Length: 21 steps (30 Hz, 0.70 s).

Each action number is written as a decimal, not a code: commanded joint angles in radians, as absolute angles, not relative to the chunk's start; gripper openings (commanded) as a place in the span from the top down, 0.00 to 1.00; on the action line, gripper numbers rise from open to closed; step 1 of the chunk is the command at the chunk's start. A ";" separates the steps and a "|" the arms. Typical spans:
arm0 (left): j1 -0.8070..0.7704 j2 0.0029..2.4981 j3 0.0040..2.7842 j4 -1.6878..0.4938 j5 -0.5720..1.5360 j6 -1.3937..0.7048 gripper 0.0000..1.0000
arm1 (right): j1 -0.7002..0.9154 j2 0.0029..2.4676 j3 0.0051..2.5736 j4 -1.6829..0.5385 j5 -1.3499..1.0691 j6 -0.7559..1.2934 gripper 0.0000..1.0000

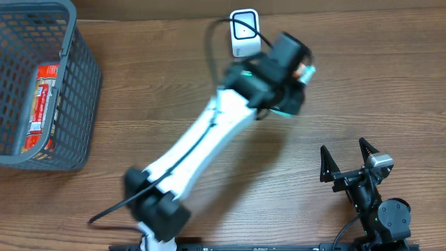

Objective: Scan the item barcode
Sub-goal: 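Lift the Kleenex pack out and carry it right onto the table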

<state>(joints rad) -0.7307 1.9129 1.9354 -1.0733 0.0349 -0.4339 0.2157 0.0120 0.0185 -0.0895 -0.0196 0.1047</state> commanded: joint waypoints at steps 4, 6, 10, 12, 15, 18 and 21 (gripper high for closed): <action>-0.795 2.050 1.939 -1.029 0.014 -0.590 0.82 | 0.212 0.003 0.008 -0.084 -0.020 0.109 0.00; -0.803 2.080 1.939 -1.024 0.010 -0.600 0.82 | 0.212 0.003 0.008 -0.083 -0.020 0.109 0.00; -0.812 2.129 1.939 -1.018 0.007 -0.644 0.83 | 0.212 0.003 0.008 -0.084 -0.020 0.109 0.00; -0.815 2.147 1.939 -1.012 0.006 -0.657 0.83 | 0.212 0.003 0.008 -0.084 -0.020 0.109 0.00; -0.825 2.171 1.938 -0.994 -0.014 -0.687 0.82 | 0.212 0.003 0.008 -0.084 -0.020 0.109 0.00; -0.835 2.195 1.938 -0.964 -0.043 -0.685 0.82 | 0.212 0.003 0.008 -0.084 -0.020 0.109 0.00; -0.844 2.202 1.938 -0.939 -0.064 -0.680 0.82 | 0.212 0.003 0.008 -0.084 -0.020 0.109 0.00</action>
